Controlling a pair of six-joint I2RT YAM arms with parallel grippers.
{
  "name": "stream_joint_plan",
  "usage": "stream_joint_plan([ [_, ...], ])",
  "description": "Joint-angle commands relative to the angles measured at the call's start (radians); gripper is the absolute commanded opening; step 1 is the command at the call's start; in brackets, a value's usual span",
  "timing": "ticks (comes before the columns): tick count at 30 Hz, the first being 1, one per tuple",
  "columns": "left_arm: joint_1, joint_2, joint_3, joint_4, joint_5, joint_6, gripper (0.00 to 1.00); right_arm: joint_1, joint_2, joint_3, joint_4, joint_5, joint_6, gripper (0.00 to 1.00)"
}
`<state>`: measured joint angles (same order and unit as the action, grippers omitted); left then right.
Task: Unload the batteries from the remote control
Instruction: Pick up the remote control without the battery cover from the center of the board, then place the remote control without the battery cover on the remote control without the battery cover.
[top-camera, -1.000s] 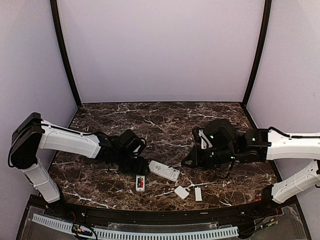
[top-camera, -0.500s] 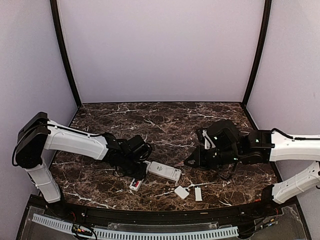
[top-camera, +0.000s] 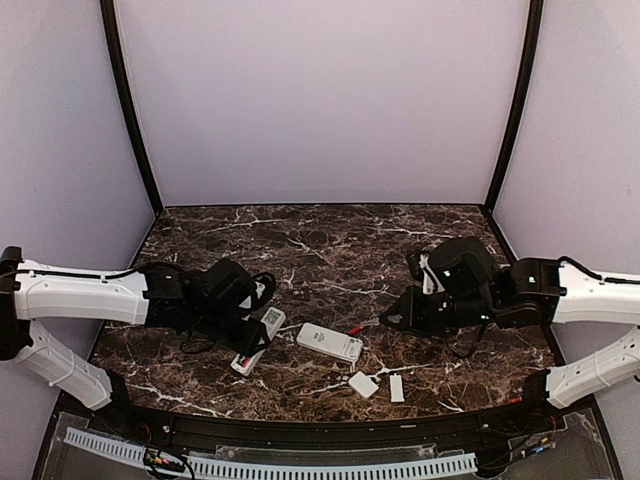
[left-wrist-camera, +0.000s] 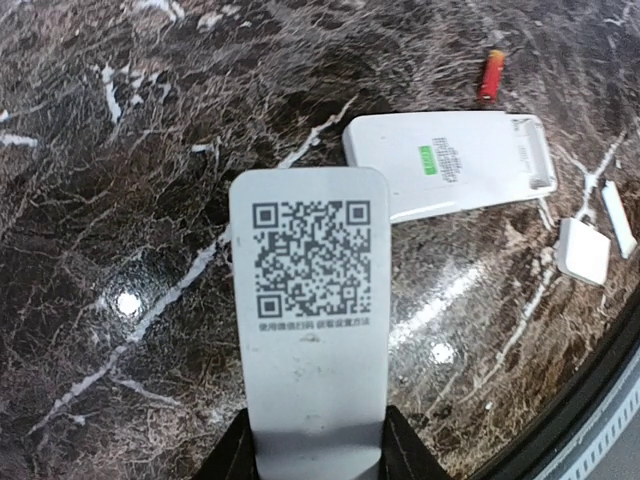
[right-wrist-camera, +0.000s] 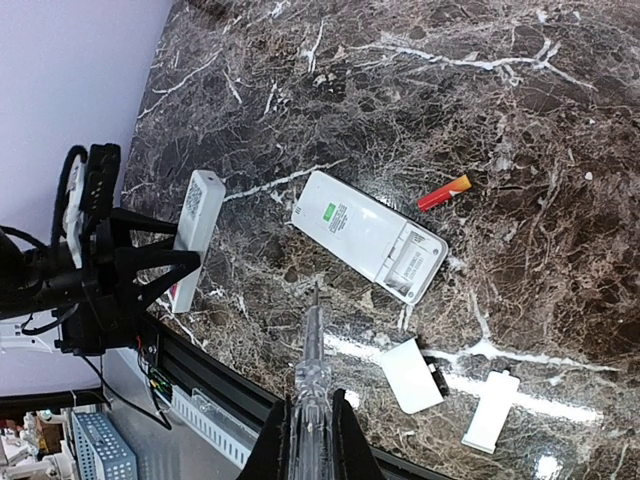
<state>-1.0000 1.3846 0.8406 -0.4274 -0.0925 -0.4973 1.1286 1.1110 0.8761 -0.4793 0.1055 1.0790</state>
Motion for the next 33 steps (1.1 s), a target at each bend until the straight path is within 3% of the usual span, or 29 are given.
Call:
stream_joint_plan([
  [1, -0.038, -0.113, -0.045, -0.016, 0.086, 0.177, 0.25, -0.009, -0.046, -0.020, -0.032, 0.046, 0.007, 0.00],
  [8, -0.120, -0.086, 0.002, -0.039, 0.200, 0.358, 0.25, -0.020, -0.105, -0.047, -0.037, 0.051, 0.030, 0.00],
  [19, -0.205, 0.189, 0.187, -0.100, 0.132, 0.615, 0.25, -0.022, -0.171, -0.086, -0.050, 0.057, 0.070, 0.00],
  [33, -0.231, 0.401, 0.323, -0.130, 0.065, 0.755, 0.29, -0.026, -0.171, -0.088, -0.049, 0.056, 0.075, 0.00],
])
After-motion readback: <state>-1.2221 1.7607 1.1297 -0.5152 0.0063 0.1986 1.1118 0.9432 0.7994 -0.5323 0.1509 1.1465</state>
